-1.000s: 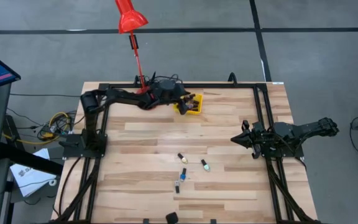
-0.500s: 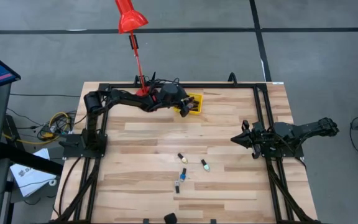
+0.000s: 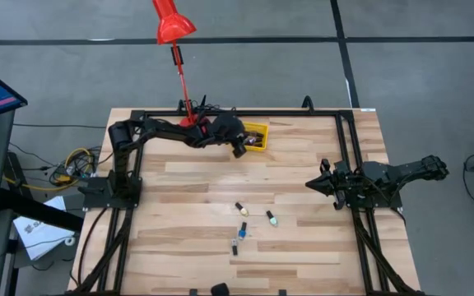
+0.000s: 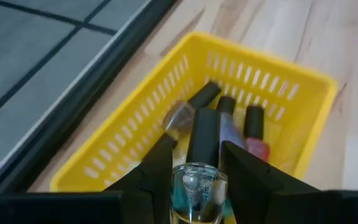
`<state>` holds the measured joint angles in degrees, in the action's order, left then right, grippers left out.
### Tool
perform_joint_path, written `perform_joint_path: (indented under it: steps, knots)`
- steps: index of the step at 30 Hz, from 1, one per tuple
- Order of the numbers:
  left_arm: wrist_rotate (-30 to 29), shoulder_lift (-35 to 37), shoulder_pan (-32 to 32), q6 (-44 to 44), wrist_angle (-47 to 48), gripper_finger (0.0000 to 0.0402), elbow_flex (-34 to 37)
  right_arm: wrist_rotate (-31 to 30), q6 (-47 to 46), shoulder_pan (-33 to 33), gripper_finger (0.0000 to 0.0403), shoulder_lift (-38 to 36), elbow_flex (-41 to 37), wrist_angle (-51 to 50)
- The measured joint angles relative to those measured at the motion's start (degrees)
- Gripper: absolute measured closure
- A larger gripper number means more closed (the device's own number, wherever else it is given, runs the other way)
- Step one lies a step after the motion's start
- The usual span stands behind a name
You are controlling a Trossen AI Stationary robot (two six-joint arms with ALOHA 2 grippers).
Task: Pick & Place Nail Polish
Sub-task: Put the left transparent nail polish bottle into the yellow bin
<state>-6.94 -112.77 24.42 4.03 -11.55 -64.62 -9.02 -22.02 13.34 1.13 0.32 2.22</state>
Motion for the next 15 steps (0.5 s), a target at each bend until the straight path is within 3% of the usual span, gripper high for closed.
perform_joint_path:
  steps: [15]
  knots:
    - [0.1, 0.0, 0.3, 0.0, 3.7, 0.0286, 0.0, 0.0, 0.0, 0.0, 0.0402, 0.0, 0.0, 0.0]
